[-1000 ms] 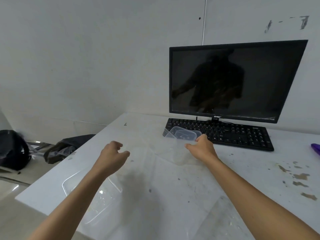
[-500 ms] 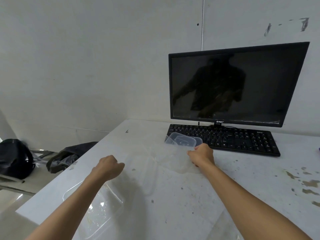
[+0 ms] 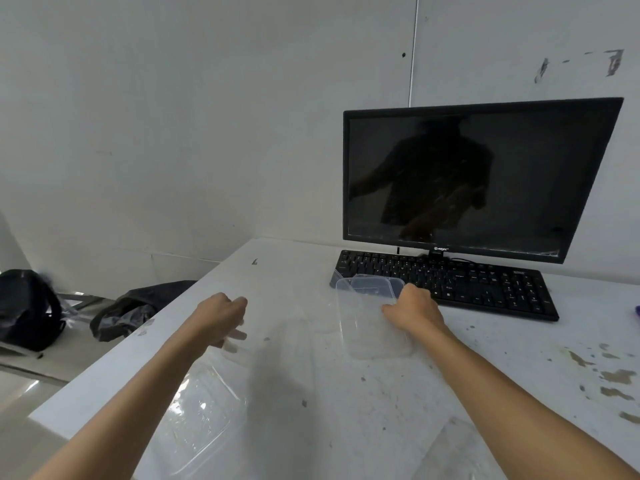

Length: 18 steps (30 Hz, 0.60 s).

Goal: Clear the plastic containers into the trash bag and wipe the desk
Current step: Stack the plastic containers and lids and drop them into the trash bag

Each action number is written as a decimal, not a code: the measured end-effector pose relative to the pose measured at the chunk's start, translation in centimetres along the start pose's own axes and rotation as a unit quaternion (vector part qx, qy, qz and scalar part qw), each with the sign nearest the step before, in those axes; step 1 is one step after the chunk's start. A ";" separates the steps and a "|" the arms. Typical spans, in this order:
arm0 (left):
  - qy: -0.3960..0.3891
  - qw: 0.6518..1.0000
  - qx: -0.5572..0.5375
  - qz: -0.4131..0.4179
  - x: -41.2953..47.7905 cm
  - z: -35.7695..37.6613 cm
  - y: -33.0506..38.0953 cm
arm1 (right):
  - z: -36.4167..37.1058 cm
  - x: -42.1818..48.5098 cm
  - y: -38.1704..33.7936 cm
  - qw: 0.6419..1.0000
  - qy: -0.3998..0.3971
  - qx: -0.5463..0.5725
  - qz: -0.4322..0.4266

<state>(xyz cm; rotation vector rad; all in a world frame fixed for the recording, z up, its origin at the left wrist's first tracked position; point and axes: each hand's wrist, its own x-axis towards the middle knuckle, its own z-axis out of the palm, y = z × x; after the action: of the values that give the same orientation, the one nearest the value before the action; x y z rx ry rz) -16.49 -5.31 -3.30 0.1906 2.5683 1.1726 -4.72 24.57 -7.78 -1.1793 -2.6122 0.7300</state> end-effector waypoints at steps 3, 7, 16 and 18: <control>-0.027 0.991 -0.132 -0.020 -0.7 0.0 -0.5 | 0.0 -0.5 -0.2 0.999 -0.014 -0.052 0.000; -0.052 0.954 -0.296 -0.019 -2.2 0.7 -0.8 | 0.2 -0.6 -0.1 0.999 -0.021 -0.017 0.033; -0.050 0.915 -0.400 0.004 -4.5 1.9 -1.0 | -0.3 -2.3 -0.8 0.998 0.021 -0.053 -0.010; -0.041 0.915 -0.400 -0.003 -4.5 2.1 -0.9 | 0.2 -3.7 -2.1 0.995 -0.014 -0.088 -0.044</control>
<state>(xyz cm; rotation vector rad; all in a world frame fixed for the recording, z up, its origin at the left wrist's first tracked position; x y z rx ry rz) -11.57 -5.55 -4.24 0.0361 1.8121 2.0349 -3.69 20.51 -6.76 -1.0950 -2.7802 0.5108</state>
